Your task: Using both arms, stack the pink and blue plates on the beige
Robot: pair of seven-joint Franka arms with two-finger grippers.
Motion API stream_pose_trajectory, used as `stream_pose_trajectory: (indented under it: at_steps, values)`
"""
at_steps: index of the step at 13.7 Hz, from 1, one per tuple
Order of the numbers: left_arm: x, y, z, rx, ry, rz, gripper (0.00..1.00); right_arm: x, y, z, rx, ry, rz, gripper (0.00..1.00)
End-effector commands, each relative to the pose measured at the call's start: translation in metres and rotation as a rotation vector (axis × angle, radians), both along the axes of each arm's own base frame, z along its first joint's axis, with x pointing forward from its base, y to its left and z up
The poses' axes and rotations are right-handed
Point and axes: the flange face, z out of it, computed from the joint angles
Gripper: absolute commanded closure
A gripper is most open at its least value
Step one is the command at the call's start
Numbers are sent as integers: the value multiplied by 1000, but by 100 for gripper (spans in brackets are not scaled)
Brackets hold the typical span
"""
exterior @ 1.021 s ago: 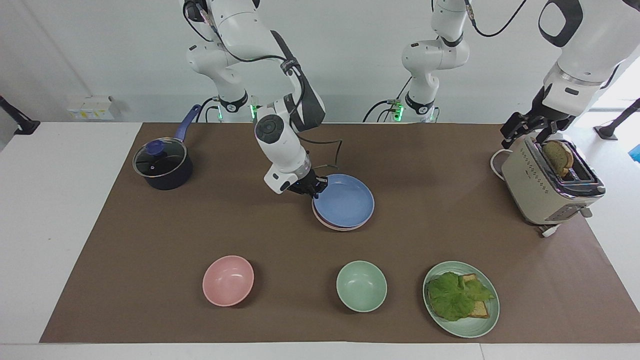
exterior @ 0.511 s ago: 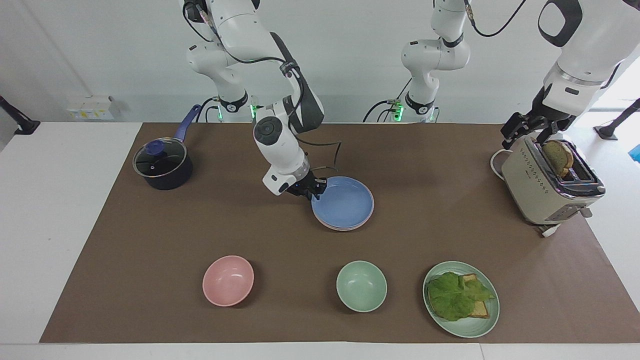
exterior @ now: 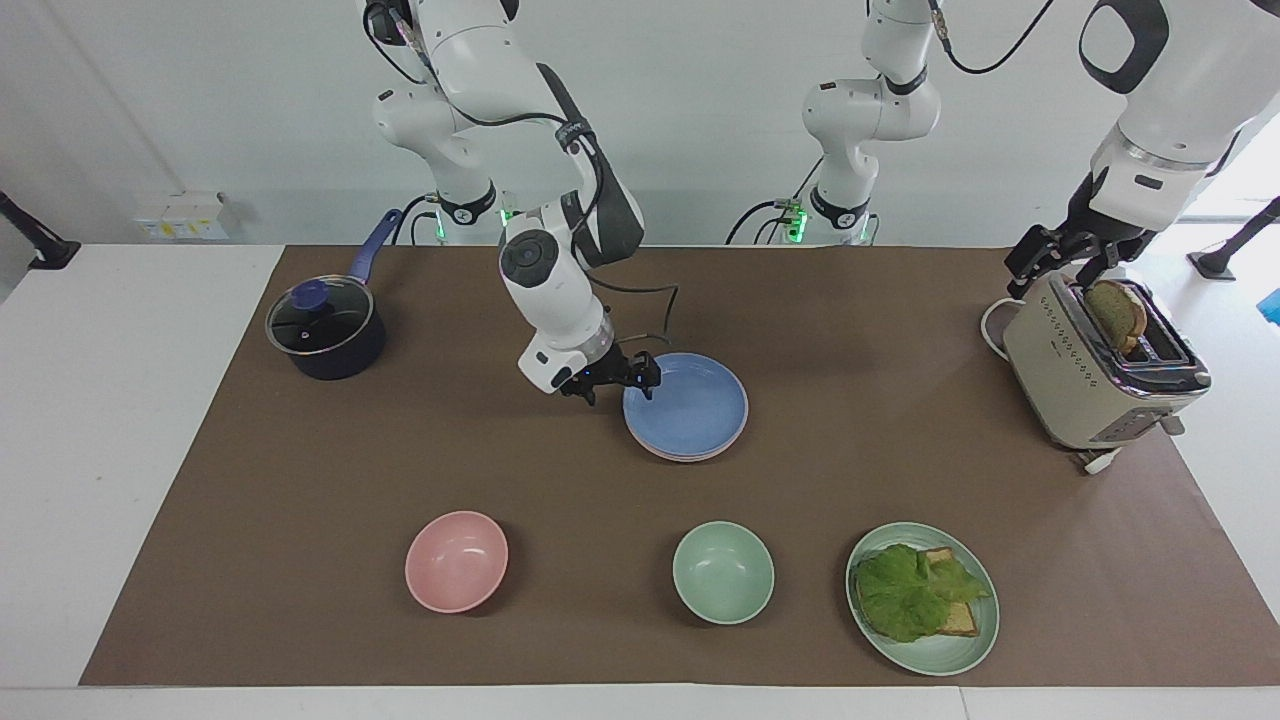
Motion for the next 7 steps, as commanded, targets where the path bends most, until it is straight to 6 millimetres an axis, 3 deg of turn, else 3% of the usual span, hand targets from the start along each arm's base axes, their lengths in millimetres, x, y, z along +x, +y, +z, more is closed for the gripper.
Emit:
stream_pose_trajectory:
  at_steps: [1,5,7]
  values:
    - [-2,3,3,13,-1,2,0,16,-35,27,-57,-71,32,0]
    - [-2,3,3,13,-1,4,0,33,-93,76,-158,-133,31,0]
    - [-2,3,4,13,-2,4,0,35,-109,92,-160,-125,17,0]
